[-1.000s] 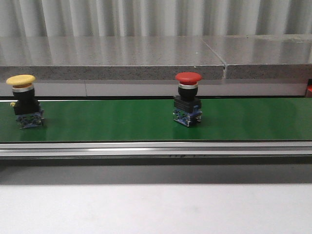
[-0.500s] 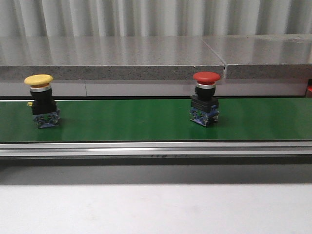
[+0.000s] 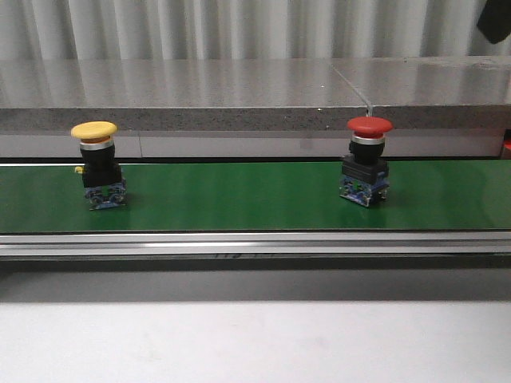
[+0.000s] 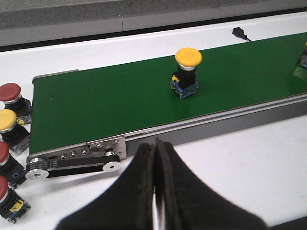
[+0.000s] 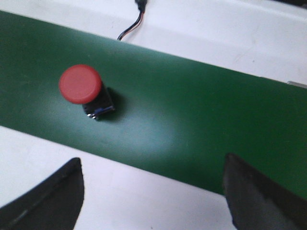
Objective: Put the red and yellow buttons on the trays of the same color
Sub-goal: 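Lower the right gripper onto the red button on the belt and grasp, then carry the red button to the red tray and open the right gripper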
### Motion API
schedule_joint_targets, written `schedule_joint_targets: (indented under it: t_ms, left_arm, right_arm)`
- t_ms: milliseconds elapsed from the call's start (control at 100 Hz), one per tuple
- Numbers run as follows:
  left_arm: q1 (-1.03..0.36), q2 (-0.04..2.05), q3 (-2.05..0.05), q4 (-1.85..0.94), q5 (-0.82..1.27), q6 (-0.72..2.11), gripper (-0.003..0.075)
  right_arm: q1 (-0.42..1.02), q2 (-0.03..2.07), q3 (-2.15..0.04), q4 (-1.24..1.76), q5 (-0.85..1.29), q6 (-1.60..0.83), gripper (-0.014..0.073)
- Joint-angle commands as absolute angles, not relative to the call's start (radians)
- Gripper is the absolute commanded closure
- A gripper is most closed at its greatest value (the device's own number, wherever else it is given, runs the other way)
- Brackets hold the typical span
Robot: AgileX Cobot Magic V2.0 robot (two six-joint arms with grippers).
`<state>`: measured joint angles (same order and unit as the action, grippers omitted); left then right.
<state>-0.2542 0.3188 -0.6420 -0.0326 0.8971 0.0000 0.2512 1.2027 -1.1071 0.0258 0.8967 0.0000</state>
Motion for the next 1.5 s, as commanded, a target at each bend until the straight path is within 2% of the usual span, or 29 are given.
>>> schedule_joint_targets:
  t_ms: [0,310,740,810,1000,1100,1190,1360,1490]
  left_arm:
    - [-0.262,0.328,-0.668,-0.046,0.826,0.000,0.0741]
    - [-0.262,0.328,-0.668,-0.046,0.826,0.000,0.0741]
    - [-0.262,0.328,-0.668,-0.046,0.826,0.000,0.0741]
    - [-0.262,0.328,-0.668,-0.046,0.826,0.000,0.0741]
    - [-0.262,0.328,-0.668,-0.046,0.826,0.000,0.0741]
    - [-0.262,0.328,-0.668,-0.046,0.826,0.000,0.0741]
    - [-0.262,0.328,-0.668,-0.046,0.826,0.000,0.0741]
    - [-0.262,0.328,-0.668,-0.046,0.826,0.000,0.0741]
    - [-0.262,0.328,-0.668,-0.046,0.826,0.000,0.0741]
  right_arm:
    - [0.269,1.231,-1.187,0.039,0.934,-0.037,0.0001]
    - [0.301,1.406,-1.314,0.088,1.095,-0.239,0.0001]
    - [0.280,1.578,-1.324,0.054,0.908,-0.240,0.0006]
    - [0.275,1.599,-1.324,0.054,0.907,-0.240,0.0063]
    - [0.269,1.621,-1.324,0.043,0.896,-0.240,0.0419]
    - [0.269,1.619,-1.324,0.043,0.913,-0.240,0.0524]
    - [0.269,1.606,-1.324,0.033,0.924,-0.237,0.0563]
    - [0.255,1.560,-1.324,-0.038,0.898,0.000,0.0569]
    - [0.224,1.529,-1.324,-0.049,0.938,0.037,0.0569]
